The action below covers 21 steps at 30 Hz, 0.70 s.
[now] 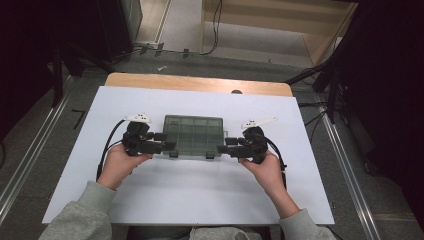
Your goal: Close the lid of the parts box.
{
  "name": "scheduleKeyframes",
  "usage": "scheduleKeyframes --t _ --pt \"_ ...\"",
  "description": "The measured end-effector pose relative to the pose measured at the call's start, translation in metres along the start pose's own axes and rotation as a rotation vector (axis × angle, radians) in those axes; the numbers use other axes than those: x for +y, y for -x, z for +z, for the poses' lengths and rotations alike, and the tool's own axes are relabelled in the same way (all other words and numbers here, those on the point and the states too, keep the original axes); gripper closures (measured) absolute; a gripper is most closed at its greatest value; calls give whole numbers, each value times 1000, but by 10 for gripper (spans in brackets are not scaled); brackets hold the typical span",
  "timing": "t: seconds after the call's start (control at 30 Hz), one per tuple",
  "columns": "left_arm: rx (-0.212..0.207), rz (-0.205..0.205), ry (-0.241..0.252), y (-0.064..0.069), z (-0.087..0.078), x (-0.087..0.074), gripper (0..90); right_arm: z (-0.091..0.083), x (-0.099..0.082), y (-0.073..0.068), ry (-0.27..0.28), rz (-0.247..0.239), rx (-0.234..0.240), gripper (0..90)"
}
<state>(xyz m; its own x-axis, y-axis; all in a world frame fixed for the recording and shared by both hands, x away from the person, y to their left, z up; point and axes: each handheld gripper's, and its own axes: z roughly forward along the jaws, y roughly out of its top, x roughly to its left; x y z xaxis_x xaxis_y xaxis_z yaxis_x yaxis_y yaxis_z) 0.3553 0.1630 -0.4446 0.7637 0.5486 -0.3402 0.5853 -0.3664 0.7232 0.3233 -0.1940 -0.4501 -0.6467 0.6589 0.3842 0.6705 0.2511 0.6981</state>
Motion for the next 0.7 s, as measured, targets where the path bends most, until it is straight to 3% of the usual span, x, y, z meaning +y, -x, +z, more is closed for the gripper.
scheduleKeyframes --t 0.2,0.4,0.7 --pt "-4 16 -5 5 0 -8 340 -3 -6 -1 9 1 10 342" --pt "-14 7 -10 7 -1 -12 302 -3 -12 -3 7 -12 10 319" --pt "-2 14 -9 13 1 -21 272 -3 -19 -9 9 -20 21 279"
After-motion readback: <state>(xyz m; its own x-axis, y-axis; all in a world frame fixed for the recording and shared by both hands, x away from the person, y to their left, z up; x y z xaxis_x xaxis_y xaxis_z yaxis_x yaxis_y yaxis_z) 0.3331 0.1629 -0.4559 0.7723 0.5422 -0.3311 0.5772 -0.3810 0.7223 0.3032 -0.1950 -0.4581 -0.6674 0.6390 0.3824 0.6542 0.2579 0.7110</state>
